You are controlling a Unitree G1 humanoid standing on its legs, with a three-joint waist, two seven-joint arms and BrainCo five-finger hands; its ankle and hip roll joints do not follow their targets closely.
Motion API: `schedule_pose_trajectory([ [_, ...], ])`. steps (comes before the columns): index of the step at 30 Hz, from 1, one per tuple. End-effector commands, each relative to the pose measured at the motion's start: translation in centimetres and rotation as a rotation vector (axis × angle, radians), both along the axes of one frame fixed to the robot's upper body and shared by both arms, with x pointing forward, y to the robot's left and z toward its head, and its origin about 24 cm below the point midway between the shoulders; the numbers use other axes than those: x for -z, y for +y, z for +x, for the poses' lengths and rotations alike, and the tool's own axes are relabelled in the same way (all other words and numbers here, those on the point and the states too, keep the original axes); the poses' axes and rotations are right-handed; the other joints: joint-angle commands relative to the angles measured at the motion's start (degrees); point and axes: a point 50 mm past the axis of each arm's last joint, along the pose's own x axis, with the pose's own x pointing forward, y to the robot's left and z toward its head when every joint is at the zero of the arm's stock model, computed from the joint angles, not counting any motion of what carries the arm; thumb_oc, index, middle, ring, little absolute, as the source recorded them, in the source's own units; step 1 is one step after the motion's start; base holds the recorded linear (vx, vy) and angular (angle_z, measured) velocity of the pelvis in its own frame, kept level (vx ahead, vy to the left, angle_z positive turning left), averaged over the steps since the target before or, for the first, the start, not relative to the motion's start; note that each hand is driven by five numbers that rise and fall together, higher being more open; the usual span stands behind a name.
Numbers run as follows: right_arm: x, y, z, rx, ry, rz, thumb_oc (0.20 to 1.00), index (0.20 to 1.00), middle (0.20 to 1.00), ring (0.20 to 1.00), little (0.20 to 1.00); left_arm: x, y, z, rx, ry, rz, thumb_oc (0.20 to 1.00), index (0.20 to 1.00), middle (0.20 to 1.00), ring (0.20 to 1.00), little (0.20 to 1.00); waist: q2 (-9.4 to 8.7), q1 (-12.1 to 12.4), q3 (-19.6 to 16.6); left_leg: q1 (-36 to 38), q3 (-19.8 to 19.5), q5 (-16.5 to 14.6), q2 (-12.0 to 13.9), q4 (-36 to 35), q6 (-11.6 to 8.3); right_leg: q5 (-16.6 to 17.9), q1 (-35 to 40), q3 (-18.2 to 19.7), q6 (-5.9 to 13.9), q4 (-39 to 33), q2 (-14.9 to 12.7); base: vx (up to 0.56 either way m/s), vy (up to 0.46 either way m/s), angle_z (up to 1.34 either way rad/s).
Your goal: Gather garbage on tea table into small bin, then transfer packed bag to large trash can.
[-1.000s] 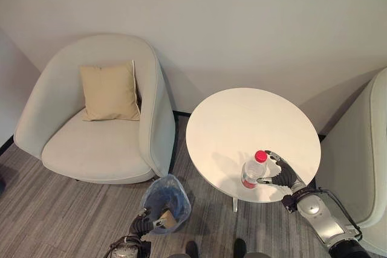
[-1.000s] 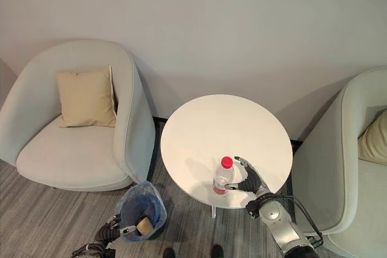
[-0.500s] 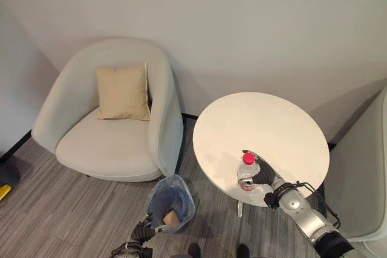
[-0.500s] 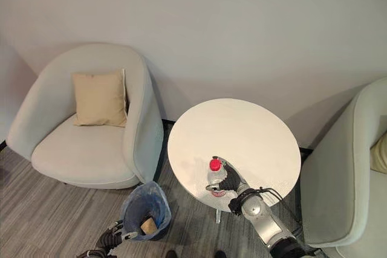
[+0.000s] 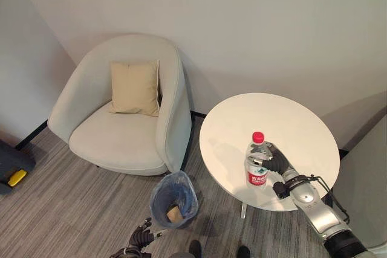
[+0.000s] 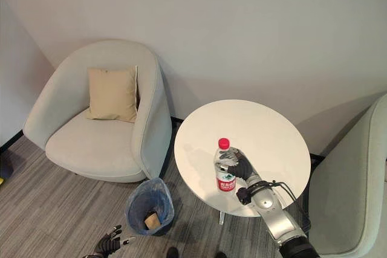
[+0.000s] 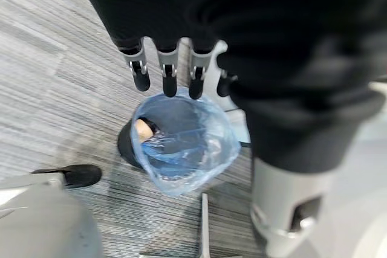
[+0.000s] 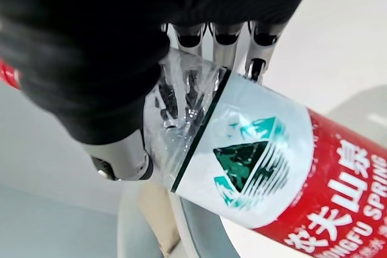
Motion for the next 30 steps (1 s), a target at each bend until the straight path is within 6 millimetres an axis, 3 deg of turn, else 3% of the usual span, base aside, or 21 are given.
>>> schedule_pose_trajectory([
  [1, -4.8, 2.2, 1.5, -0.076, -0.239, 0.141, 0.200, 0.200, 0.200, 0.200, 0.200, -1.5, 1.5, 3.1, 0.004, -0.102, 0.054, 1.000, 1.000, 1.000, 1.000, 1.000, -5.03, 0.1, 2.3, -5.6, 4.8, -4.8, -0.1, 5.7, -0.91, -9.1, 0.1, 0.8, 0.96, 1.5, -3.2, -0.13, 0.019, 0.88],
  [8, -6.1, 1.4, 1.7, -0.034, -0.305, 0.138, 0.200, 0.200, 0.200, 0.200, 0.200, -1.8, 1.0, 4.3, 0.020, -0.123, 0.059, 1.000, 1.000, 1.000, 1.000, 1.000, -5.06, -1.2, 2.5, -7.0, 17.4, -6.3, 2.6, 7.1, 0.52, -8.3, -0.5, -5.0, 1.52, 0.5, -4.8, -0.02, 0.054, 0.60],
  [10, -6.1, 1.3, 1.7, -0.024, -0.300, 0.138, 0.200, 0.200, 0.200, 0.200, 0.200, -1.7, 0.8, 4.1, 0.035, -0.115, 0.059, 1.000, 1.000, 1.000, 1.000, 1.000, -4.69, -1.4, 2.3, -6.3, 18.1, -6.5, 2.6, 6.1, 0.82, -8.4, -0.4, -6.0, 1.75, 0.9, -5.2, 0.11, 0.146, 0.74],
  [13, -5.8, 1.2, 1.7, -0.007, -0.293, 0.139, 0.200, 0.200, 0.200, 0.200, 0.200, -1.4, 0.8, 3.7, 0.046, -0.097, 0.064, 1.000, 1.000, 1.000, 1.000, 1.000, -4.76, -1.0, 1.9, -5.8, 17.7, -7.1, 1.6, 5.1, 1.55, -9.3, 0.0, -6.7, 2.35, 2.3, -6.3, 0.18, 0.202, 0.38],
  [14, -5.8, 1.4, 1.9, -0.007, -0.292, 0.146, 0.200, 0.200, 0.200, 0.200, 0.200, -1.4, 0.9, 3.7, 0.045, -0.096, 0.070, 1.000, 1.000, 1.000, 1.000, 1.000, -4.77, -0.8, 1.8, -4.9, 17.0, -8.7, 0.5, 4.2, 2.11, -11.4, -0.3, -5.9, 3.06, 5.6, -7.4, 0.21, 0.275, 0.30],
  [16, -6.0, 2.1, 2.1, -0.029, -0.299, 0.158, 0.200, 0.200, 0.200, 0.200, 0.200, -1.8, 1.3, 4.1, 0.035, -0.113, 0.080, 1.000, 1.000, 1.000, 1.000, 1.000, -4.68, -0.5, 2.5, -4.1, 16.9, -9.5, -0.4, 3.8, 3.38, -12.5, -3.1, -5.3, 3.78, 11.6, -9.4, 0.09, 0.246, 0.18],
  [19, -6.1, 2.8, 2.2, -0.050, -0.298, 0.164, 0.200, 0.200, 0.200, 0.200, 0.200, -2.1, 2.0, 4.7, 0.021, -0.130, 0.095, 1.000, 1.000, 1.000, 1.000, 1.000, -4.41, -0.7, 3.6, -4.5, 17.0, -9.1, -1.0, 4.3, 4.73, -10.9, -7.9, -2.8, 4.62, 18.5, -10.4, 0.01, 0.139, -0.04],
  [21, -6.0, 3.2, 1.9, -0.076, -0.292, 0.154, 0.200, 0.200, 0.200, 0.200, 0.200, -2.4, 2.2, 4.8, 0.012, -0.148, 0.097, 1.000, 1.000, 1.000, 1.000, 1.000, -4.11, -1.4, 4.1, -3.2, 15.9, -9.7, -1.8, 3.6, 5.21, -9.8, -11.1, 1.8, 4.58, 18.8, -9.0, 0.14, 0.097, 0.15],
  [23, -5.9, 3.2, 1.9, -0.087, -0.284, 0.143, 0.200, 0.200, 0.200, 0.200, 0.200, -2.4, 2.2, 4.8, 0.015, -0.151, 0.095, 1.000, 1.000, 1.000, 1.000, 1.000, -3.79, -1.7, 4.4, -2.4, 15.1, -9.7, -2.2, 2.8, 5.45, -8.2, -12.8, 3.8, 4.36, 16.4, -7.8, 0.13, 0.038, 0.04],
  [25, -5.4, 2.8, 1.6, -0.108, -0.259, 0.075, 0.200, 0.200, 0.200, 0.200, 0.200, -2.8, 2.1, 5.4, 0.032, -0.173, 0.095, 1.000, 1.000, 1.000, 1.000, 1.000, -4.72, -2.8, 5.7, -1.9, 11.7, -10.6, -3.9, 3.6, 5.61, -7.0, -14.9, 8.7, 4.51, 13.4, -4.7, 0.12, -0.053, 0.23],
  [30, -5.1, 2.6, 1.5, -0.148, -0.239, 0.001, 0.200, 0.200, 0.200, 0.200, 0.200, -2.7, 2.3, 5.2, 0.040, -0.163, 0.102, 1.000, 1.000, 1.000, 1.000, 1.000, -5.28, -2.2, 5.4, -3.6, 9.9, -10.8, -4.4, 5.2, 5.10, -5.9, -13.3, 9.2, 3.77, 10.7, -4.5, 0.02, -0.071, 0.49],
])
